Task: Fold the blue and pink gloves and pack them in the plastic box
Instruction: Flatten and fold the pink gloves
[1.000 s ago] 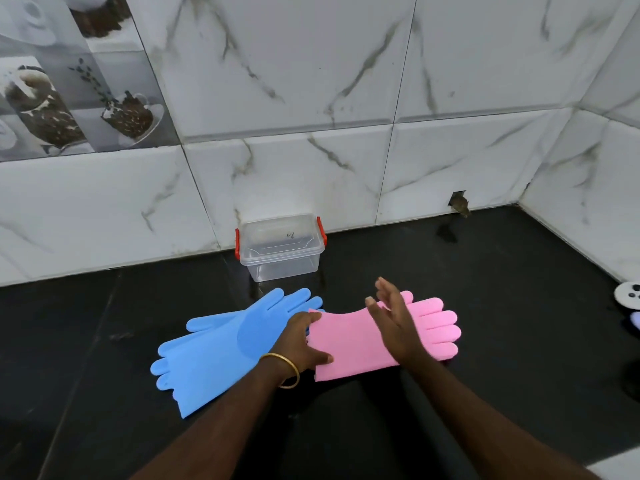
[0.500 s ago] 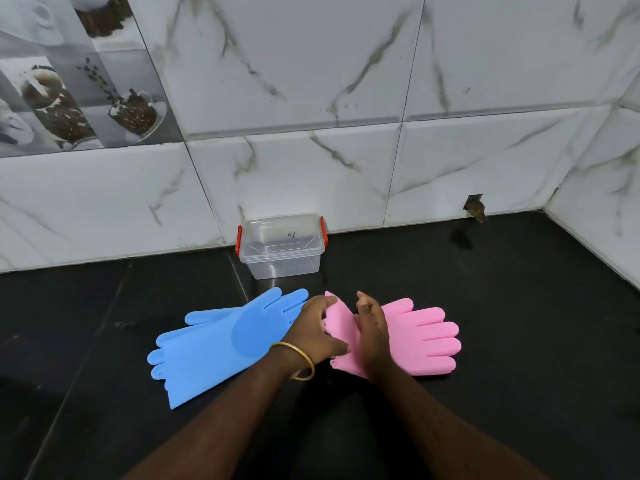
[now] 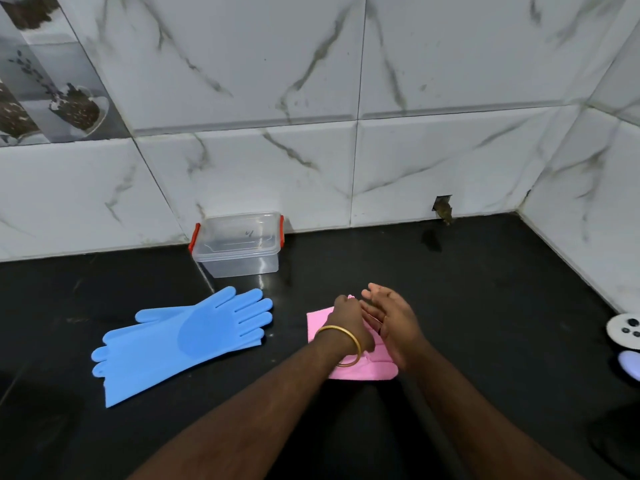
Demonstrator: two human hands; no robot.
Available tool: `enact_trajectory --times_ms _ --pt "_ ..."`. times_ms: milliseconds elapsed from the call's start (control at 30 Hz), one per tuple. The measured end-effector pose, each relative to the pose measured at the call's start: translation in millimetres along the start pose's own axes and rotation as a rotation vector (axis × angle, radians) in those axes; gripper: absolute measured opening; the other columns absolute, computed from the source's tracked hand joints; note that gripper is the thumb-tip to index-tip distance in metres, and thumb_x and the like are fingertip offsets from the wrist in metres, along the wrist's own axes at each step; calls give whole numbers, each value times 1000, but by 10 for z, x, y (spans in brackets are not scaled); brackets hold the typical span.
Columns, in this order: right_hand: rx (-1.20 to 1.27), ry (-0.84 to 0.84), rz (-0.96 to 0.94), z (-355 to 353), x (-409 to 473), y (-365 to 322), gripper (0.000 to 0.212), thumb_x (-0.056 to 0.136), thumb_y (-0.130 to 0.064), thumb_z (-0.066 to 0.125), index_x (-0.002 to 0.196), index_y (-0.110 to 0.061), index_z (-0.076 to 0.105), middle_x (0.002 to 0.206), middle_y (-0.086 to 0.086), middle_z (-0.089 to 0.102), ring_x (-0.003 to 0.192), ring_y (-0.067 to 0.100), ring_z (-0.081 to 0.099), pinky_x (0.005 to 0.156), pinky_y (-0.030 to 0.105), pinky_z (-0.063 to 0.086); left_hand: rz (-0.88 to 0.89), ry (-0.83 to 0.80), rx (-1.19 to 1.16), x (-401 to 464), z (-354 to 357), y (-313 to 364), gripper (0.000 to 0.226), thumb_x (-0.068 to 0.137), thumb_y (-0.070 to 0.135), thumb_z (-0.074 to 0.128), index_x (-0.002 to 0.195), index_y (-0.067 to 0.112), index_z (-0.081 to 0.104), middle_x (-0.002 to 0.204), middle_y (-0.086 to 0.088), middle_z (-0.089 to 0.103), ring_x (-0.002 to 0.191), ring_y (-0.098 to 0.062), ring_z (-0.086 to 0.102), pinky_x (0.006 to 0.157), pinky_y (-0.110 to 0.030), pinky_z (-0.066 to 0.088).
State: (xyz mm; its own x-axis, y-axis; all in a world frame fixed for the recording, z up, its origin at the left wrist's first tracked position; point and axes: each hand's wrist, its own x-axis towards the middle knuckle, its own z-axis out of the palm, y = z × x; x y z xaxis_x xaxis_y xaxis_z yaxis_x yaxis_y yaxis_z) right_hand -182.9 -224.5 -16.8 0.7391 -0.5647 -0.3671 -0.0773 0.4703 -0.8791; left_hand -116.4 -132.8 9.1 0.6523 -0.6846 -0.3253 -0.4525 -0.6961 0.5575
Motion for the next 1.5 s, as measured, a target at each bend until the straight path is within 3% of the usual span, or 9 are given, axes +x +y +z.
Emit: enact_trajectory --times_ms 167,367,533,633,700,800,1167,1400,1500 --pt "-357 35 -162 -97 -84 18 31 88 3 59 112 -16 64 107 1 68 104 16 65 84 26 56 9 19 86 60 227 3 56 65 24 76 114 8 56 125 -17 50 107 -27 55 90 -32 49" --pt "-600 -38 -281 -151 -106 83 25 80 -4 69 100 -18 70 92 -5 73 87 13 70 73 26 59 65 -61 -209 -89 252 -109 103 42 42 81 134 18 41 134 -4 46 118 -19 51 99 -38 49" --pt "-838 -81 -417 -166 -68 180 37 72 -6 77 104 -22 67 105 -7 64 93 8 63 72 8 49 57 -144 -560 -176 49 -301 111 71 -3 75 152 31 8 121 9 50 100 -17 67 83 -21 54" --pt "-890 -59 -429 -181 -33 245 41 72 5 74 105 -19 65 110 -1 58 93 7 58 70 1 44 19 -59 -555 -170 19 -385 95 73 -2 75 150 29 27 133 2 47 104 -18 63 85 -26 54" --pt "-905 -61 -412 -205 -19 259 39 73 7 73 103 -17 66 112 0 56 92 8 58 70 3 44 -49 146 -452 -151 51 -446 67 74 6 78 134 23 53 135 -2 53 106 -15 56 91 -27 52" --pt "-952 -54 -386 -233 -11 276 34 75 3 74 100 -18 67 112 -3 52 85 8 59 70 10 46 -269 390 -213 -122 104 -618 52 74 27 80 121 22 60 127 -1 58 114 -19 54 100 -34 47" --pt "-1101 -16 -358 -195 15 328 27 82 -2 69 108 -11 72 118 4 57 104 17 62 94 24 49 -596 125 -593 -109 43 -764 61 69 18 85 121 0 58 118 -14 66 104 -30 62 92 -40 50" --pt "-1392 60 -197 -9 -194 -39 30 95 -30 49 113 -20 71 127 8 59 121 29 54 107 38 35 -303 138 -663 -145 -173 -608 24 66 7 79 84 15 66 89 -6 71 84 -24 67 78 -40 57" --pt "-1013 133 -17 249 -389 -355 66 91 -67 38 103 -12 72 104 11 69 100 31 64 91 41 50 -37 250 -578 -233 -388 -402 23 64 8 76 68 24 60 68 8 61 68 -12 57 58 -22 44"
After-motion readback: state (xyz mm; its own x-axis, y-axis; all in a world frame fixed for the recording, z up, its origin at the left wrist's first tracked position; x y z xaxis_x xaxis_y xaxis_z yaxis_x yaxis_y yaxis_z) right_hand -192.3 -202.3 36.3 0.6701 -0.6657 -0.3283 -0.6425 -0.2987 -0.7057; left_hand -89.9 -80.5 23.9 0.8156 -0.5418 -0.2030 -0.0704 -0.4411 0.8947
